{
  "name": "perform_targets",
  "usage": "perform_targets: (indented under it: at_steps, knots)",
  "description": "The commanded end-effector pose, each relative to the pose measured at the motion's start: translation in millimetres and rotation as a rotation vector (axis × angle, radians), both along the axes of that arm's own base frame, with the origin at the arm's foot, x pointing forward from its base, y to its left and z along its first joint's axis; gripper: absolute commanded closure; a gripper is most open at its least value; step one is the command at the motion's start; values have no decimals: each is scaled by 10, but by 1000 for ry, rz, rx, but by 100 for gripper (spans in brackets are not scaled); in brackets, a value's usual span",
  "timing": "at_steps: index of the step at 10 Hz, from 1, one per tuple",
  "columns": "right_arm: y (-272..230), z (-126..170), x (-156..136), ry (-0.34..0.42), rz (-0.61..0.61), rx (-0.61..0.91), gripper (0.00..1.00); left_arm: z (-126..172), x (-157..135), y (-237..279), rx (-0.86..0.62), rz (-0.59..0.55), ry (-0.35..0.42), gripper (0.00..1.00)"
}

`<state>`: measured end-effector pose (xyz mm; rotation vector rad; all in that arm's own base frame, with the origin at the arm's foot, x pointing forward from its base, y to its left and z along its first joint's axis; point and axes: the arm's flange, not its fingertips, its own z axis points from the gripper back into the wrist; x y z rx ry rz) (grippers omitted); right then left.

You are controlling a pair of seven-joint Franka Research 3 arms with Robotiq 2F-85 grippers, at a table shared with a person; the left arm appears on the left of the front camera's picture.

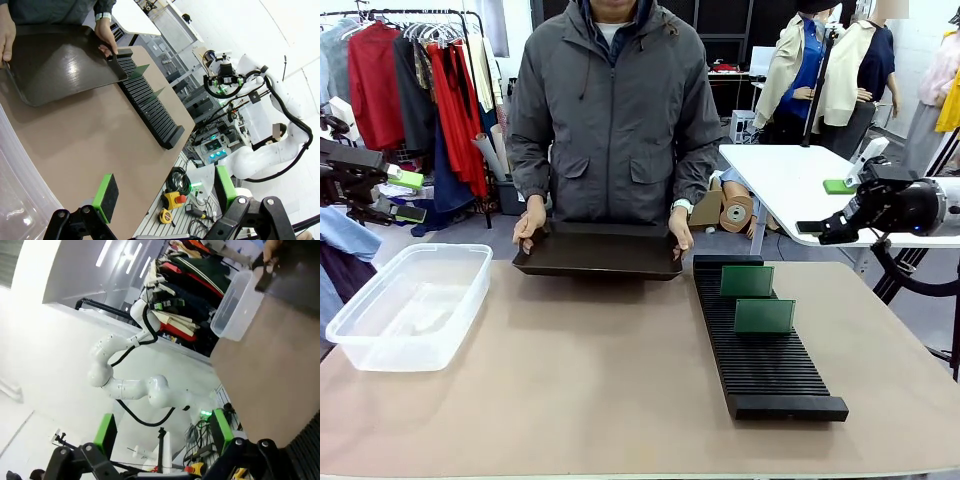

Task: Sort PCBs into racks and boxes based on the side picked up.
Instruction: If the short side of the Blank PCB is picked up, insert it into the PCB Rack ; if the long side is picked up, place it in the Organizing box.

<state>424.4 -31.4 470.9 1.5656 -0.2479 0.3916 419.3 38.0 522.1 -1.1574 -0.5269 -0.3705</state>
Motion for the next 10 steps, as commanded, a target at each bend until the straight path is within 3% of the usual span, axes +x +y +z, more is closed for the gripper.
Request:
perform_targets:
  at_steps: [1, 10]
  knots:
    - [33, 111, -60, 53, 11, -81, 0, 23, -14, -1, -10, -3, 9, 0]
    - [-1, 58, -57, 25, 14, -46, 0, 23, -14, -1, -10, -3, 9, 0]
